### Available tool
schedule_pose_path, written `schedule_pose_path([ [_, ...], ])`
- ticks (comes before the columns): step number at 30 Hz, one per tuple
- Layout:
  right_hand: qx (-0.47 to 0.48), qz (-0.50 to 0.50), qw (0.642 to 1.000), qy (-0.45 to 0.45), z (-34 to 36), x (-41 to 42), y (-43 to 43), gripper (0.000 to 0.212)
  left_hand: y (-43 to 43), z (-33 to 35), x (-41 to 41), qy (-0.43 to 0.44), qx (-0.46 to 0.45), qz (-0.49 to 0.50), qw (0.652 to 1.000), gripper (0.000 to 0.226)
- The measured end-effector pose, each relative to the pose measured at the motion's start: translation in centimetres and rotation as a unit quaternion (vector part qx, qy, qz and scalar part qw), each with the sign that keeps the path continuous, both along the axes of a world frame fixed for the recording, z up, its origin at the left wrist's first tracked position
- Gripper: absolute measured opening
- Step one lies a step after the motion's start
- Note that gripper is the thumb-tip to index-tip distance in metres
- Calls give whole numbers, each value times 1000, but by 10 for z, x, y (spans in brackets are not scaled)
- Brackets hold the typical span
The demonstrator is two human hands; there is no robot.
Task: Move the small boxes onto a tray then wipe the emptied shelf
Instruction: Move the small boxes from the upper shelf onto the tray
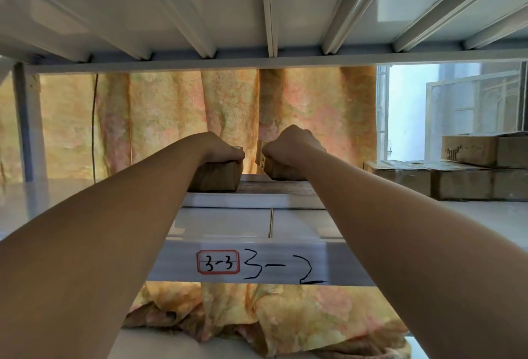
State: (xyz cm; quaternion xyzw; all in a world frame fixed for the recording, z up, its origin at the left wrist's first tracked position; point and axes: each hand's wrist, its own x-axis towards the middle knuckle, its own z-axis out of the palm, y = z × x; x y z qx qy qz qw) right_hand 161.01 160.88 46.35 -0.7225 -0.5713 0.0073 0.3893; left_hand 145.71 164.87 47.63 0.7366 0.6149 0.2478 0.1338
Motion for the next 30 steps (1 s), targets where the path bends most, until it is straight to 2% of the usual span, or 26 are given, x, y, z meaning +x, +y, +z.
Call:
schedule_pose_path([
  [4, -16, 7, 1000, -1, -3, -9, 2, 51, 2, -5, -3, 5, -1, -1, 1000, 59],
  [10, -40, 7, 999, -14, -8, -24, 4, 73, 10, -10, -6, -3, 2, -16, 1000, 48],
  [16, -45, -8, 999, -20, -11, -28, 6, 56, 11, -14, -6, 8, -4, -28, 1000, 36],
  [20, -52, -15, 998, -27, -14, -31, 8, 55, 14, -19, -6, 43, 45, -27, 998, 47],
  [24, -59, -20, 998, -12, -16, -36, 10, 63, 19, -23, -10, 25, 69, -15, 997, 68],
  [26, -61, -21, 998, -10, -15, -38, 10, 62, 21, -25, -13, 16, 94, -18, 995, 61],
  [30, -63, -23, 998, -16, -14, -42, 13, 55, 26, -34, -19, -57, 163, -15, 985, 27],
])
